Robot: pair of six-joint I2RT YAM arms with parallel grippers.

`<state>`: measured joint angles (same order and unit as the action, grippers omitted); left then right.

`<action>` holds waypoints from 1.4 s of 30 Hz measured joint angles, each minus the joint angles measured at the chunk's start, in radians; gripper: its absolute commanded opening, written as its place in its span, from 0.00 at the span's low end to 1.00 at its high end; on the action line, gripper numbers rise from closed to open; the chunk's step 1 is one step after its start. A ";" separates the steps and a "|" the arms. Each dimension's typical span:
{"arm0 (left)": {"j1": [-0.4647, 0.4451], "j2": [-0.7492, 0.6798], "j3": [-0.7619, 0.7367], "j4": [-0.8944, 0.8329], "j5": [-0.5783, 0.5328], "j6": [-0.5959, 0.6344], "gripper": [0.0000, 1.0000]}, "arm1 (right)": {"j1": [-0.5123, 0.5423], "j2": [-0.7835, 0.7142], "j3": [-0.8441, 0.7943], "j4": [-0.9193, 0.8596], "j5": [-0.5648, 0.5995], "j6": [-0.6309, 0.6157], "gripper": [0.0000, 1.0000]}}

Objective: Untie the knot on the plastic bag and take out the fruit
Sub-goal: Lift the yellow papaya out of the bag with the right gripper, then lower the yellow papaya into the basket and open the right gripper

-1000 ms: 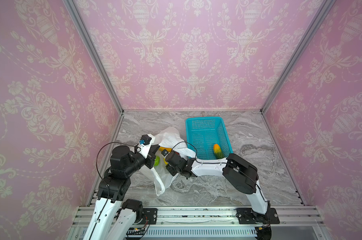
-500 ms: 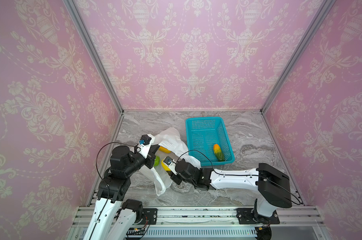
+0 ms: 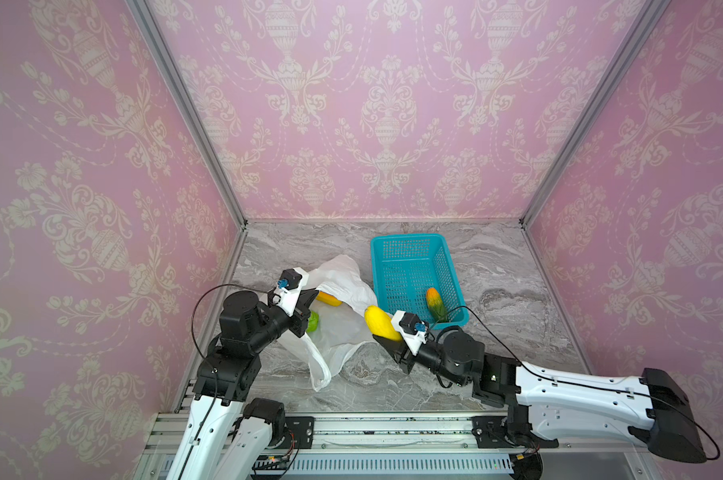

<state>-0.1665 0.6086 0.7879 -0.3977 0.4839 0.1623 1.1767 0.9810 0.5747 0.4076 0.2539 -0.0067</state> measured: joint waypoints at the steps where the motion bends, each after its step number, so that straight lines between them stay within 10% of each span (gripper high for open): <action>1: 0.000 0.000 0.000 0.000 0.000 0.000 0.00 | -0.021 -0.044 -0.029 0.007 0.013 0.004 0.13; 15: 0.000 0.000 0.000 0.000 0.000 0.000 0.00 | -0.345 -0.143 -0.098 -0.090 0.241 0.247 0.15; 42: 0.000 0.000 0.000 0.000 0.000 0.000 0.00 | -0.648 0.479 0.154 -0.290 -0.056 0.472 0.33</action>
<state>-0.1665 0.6086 0.7879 -0.3977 0.4839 0.1623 0.5289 1.4597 0.7288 0.1177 0.1974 0.4648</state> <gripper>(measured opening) 0.046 0.379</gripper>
